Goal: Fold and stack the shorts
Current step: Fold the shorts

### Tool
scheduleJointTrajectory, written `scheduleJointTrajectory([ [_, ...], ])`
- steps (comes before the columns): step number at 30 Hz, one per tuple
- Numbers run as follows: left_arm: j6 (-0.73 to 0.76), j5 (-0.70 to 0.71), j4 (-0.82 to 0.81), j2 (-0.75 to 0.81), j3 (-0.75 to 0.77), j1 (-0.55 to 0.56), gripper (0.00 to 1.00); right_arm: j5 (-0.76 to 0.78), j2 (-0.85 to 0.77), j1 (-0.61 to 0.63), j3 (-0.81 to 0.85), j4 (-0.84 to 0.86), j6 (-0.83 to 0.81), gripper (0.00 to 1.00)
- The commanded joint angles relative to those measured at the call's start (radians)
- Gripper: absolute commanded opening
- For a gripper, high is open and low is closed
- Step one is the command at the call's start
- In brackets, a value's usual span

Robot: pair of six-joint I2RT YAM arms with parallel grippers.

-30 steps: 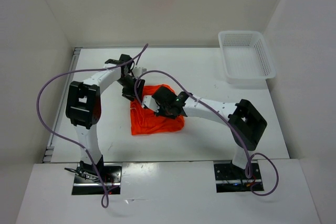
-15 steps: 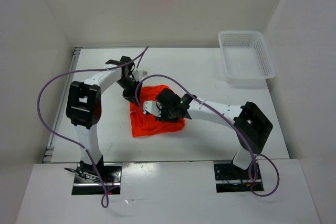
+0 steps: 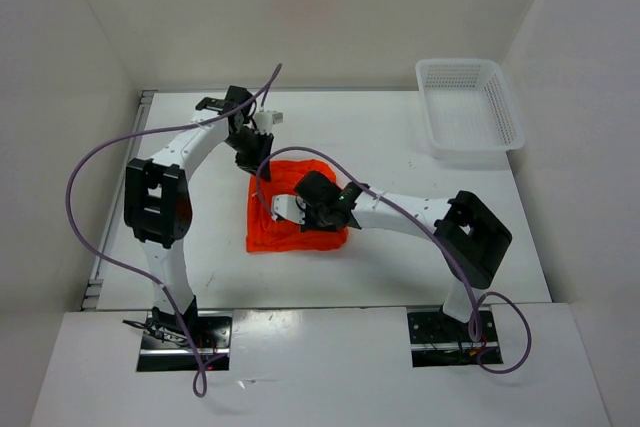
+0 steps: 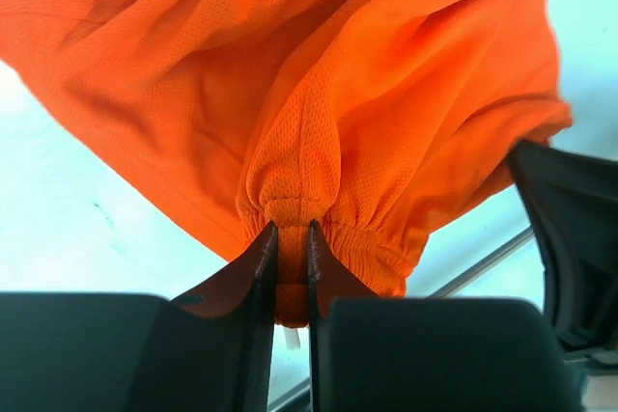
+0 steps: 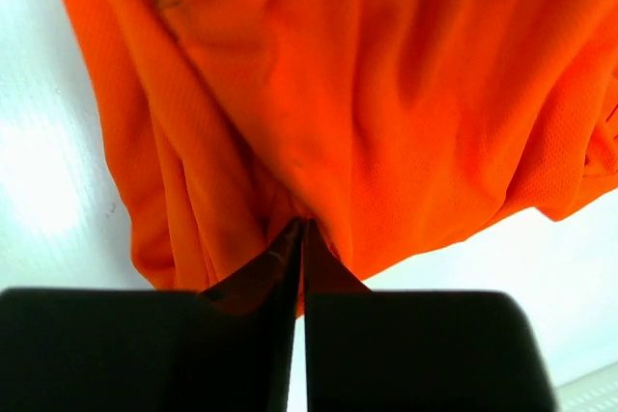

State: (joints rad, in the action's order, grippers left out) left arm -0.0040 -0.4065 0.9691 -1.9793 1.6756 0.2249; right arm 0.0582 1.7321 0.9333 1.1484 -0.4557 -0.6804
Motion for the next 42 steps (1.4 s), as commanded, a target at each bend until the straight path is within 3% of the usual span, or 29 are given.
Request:
scheduleJointTrajectory([
  [1, 0.004, 0.041, 0.004, 0.053, 0.056, 0.002, 0.0, 0.014, -0.008, 0.002, -0.013, 0.034, -0.002, 0.03],
  [7, 0.004, 0.101, -0.059, -0.045, 0.078, -0.051, 0.0, -0.033, -0.059, 0.002, -0.013, -0.003, -0.002, 0.0],
  [11, 0.004, 0.126, -0.124, -0.104, 0.053, -0.061, 0.08, -0.109, -0.059, 0.012, 0.023, -0.056, -0.013, 0.0],
  [16, 0.004, 0.136, -0.164, -0.151, 0.056, -0.061, 0.1, -0.193, -0.115, 0.055, 0.043, -0.066, -0.059, 0.0],
  [22, 0.004, 0.147, -0.164, -0.173, 0.067, -0.07, 0.11, -0.267, -0.124, 0.09, -0.028, -0.044, -0.076, 0.0],
  [23, 0.004, 0.147, -0.164, -0.173, 0.067, -0.07, 0.13, -0.267, -0.124, 0.09, -0.044, -0.035, -0.076, 0.01],
  [24, 0.004, 0.147, -0.164, -0.173, 0.067, -0.07, 0.17, -0.258, -0.124, 0.09, -0.056, -0.012, -0.064, 0.09],
  [25, 0.004, 0.147, -0.164, -0.173, 0.067, -0.07, 0.29, -0.242, -0.124, 0.09, -0.056, -0.002, -0.042, 0.18],
  [27, 0.004, 0.138, -0.164, -0.164, 0.067, -0.07, 0.43, -0.193, -0.124, 0.09, -0.056, 0.011, -0.042, 0.27],
  [29, 0.004, 0.126, -0.164, -0.115, 0.078, -0.079, 0.54, -0.158, -0.134, 0.09, -0.056, 0.043, -0.002, 0.28],
  [31, 0.004, 0.083, -0.164, -0.022, 0.078, -0.088, 0.57, -0.12, -0.144, 0.079, -0.032, 0.063, 0.034, 0.37],
  [37, 0.004, 0.061, -0.217, 0.313, -0.051, -0.099, 0.76, -0.162, -0.187, -0.057, -0.033, 0.051, 0.185, 0.41],
  [42, 0.004, -0.01, -0.081, 0.369, -0.152, -0.099, 0.72, -0.162, -0.2, -0.117, -0.101, 0.04, 0.197, 0.43],
])
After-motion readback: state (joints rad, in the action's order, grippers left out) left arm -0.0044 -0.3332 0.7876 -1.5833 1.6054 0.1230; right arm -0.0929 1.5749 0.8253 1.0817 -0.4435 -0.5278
